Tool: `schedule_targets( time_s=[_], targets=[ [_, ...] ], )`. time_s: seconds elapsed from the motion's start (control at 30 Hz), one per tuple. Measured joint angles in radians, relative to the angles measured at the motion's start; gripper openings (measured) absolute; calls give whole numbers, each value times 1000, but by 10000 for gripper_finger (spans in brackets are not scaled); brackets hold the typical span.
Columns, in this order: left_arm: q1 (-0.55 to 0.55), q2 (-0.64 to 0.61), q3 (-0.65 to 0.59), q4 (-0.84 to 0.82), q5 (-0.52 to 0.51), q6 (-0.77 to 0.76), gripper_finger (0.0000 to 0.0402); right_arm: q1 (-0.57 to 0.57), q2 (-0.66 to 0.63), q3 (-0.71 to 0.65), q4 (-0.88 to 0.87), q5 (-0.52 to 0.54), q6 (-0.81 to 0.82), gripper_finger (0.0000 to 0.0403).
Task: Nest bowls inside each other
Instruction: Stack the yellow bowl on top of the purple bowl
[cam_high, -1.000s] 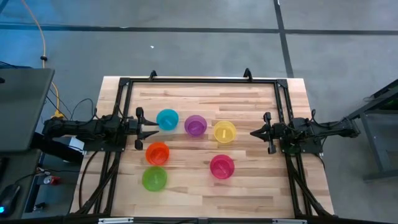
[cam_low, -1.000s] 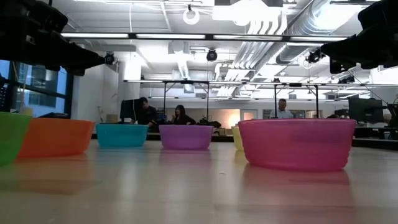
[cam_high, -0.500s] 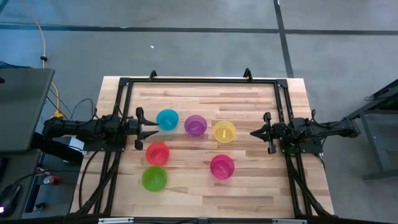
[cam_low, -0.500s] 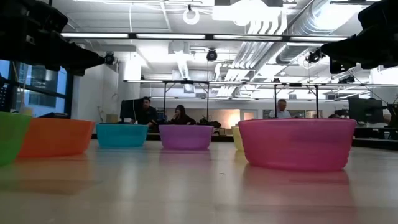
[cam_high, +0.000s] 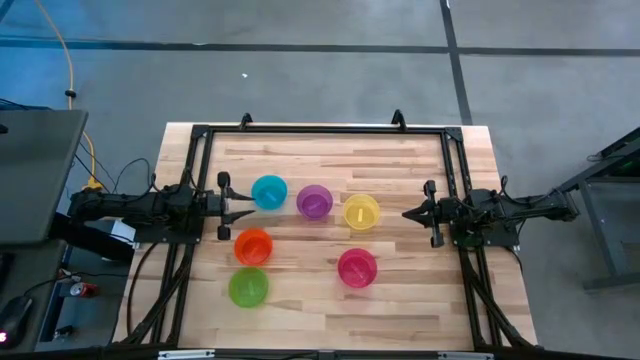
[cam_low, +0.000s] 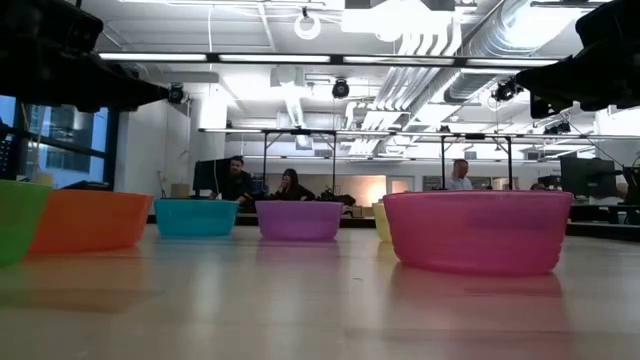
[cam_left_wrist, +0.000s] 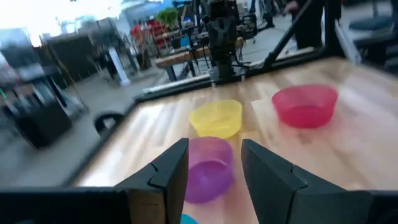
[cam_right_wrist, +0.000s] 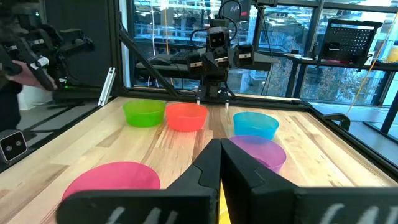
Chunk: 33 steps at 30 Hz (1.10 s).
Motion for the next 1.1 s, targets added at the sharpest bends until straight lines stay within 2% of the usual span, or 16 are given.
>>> schedule_targets(
  time_s=[0.13,0.23,0.3,0.4,0.47,0.6,0.73,0.93,1.1],
  targets=[
    [0,0,0,0,-2,110,136,0,0,0,0,0,0,0],
    [0,0,0,3,3,69,136,0,0,0,0,0,0,0],
    [-1,0,0,9,44,-50,136,0,0,0,0,0,0,0],
    [-1,0,0,54,129,-344,136,0,0,0,0,0,0,0],
    [-2,0,0,79,133,-510,136,0,0,0,0,0,0,0],
    [-1,0,0,144,96,-715,136,0,0,0,15,-1,16,0],
    [-1,0,0,198,62,-869,136,0,0,0,133,-24,328,0],
    [-1,0,0,277,58,-898,136,0,0,0,266,3,668,0],
    [-1,0,0,361,34,-898,136,0,0,0,308,3,786,0]
  ],
)
